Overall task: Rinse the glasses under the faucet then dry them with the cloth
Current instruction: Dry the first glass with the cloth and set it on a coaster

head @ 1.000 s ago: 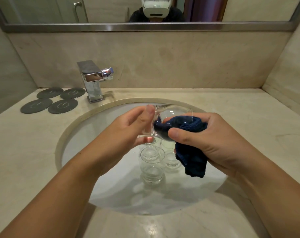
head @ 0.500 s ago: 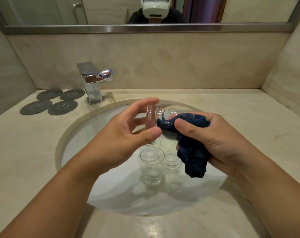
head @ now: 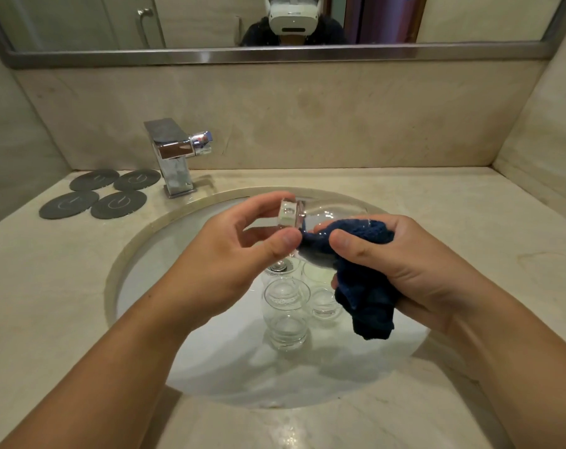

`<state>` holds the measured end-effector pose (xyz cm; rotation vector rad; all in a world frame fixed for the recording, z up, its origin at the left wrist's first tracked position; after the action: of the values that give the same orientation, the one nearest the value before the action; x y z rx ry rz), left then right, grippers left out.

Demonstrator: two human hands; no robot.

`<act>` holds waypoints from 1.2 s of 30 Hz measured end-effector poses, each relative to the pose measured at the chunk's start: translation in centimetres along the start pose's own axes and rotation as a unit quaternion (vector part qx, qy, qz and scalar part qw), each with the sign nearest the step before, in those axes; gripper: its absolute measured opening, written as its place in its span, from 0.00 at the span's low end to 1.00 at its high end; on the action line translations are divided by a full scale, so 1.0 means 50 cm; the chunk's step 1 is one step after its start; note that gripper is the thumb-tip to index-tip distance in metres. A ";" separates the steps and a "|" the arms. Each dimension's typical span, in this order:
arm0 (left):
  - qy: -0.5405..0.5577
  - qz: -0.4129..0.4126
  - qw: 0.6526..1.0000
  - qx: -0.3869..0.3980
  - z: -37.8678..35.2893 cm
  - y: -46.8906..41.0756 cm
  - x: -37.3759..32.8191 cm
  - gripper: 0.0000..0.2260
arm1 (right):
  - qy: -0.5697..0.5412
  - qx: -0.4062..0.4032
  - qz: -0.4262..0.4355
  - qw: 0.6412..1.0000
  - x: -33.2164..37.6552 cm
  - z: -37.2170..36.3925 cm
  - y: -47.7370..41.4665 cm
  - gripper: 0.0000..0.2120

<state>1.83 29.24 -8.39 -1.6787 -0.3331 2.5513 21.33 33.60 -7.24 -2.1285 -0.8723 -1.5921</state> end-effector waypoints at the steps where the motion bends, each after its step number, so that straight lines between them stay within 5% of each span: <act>1: -0.003 -0.004 1.000 0.004 -0.001 0.001 -0.003 0.25 | 0.005 0.009 -0.007 1.000 -0.002 0.000 0.000 0.18; 9: -0.017 0.027 0.999 0.038 0.006 0.002 0.015 0.34 | 0.003 0.013 -0.012 1.000 -0.005 0.005 -0.006 0.17; 15: -0.019 -0.002 0.997 0.075 -0.005 0.004 0.002 0.27 | -0.025 0.038 -0.009 0.999 0.000 0.005 -0.003 0.13; 20: -0.014 -0.010 0.994 0.108 -0.013 0.006 0.005 0.30 | -0.021 0.083 -0.020 0.996 0.000 0.008 0.001 0.27; 23: -0.020 0.005 0.998 0.067 -0.006 -0.002 0.012 0.27 | -0.063 0.044 -0.004 0.997 -0.002 0.013 -0.009 0.08; 27: -0.006 0.031 1.000 -0.002 0.006 -0.007 0.018 0.26 | -0.129 -0.044 0.011 0.991 -0.009 0.031 -0.025 0.22; 32: 0.026 0.065 0.989 -0.127 0.049 -0.012 0.028 0.20 | -0.184 -0.137 0.058 0.972 0.009 0.068 -0.026 0.18; 36: 0.019 0.085 0.980 -0.177 0.064 -0.007 0.029 0.23 | -0.106 -0.175 0.101 0.974 0.004 0.050 -0.017 0.12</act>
<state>-1.70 29.40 -8.41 -1.9448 -0.7065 2.7044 22.65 35.78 -7.91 -2.5737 -0.4336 -1.5227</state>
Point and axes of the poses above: each hand's wrist, its own y-axis away from the middle knuckle, its own z-axis out of the back of the hand, x = y × z, the point moved 5 cm from there along -y, towards the middle knuckle, and after that the axes turned 11 degrees about -y, right-handed, at the moved point
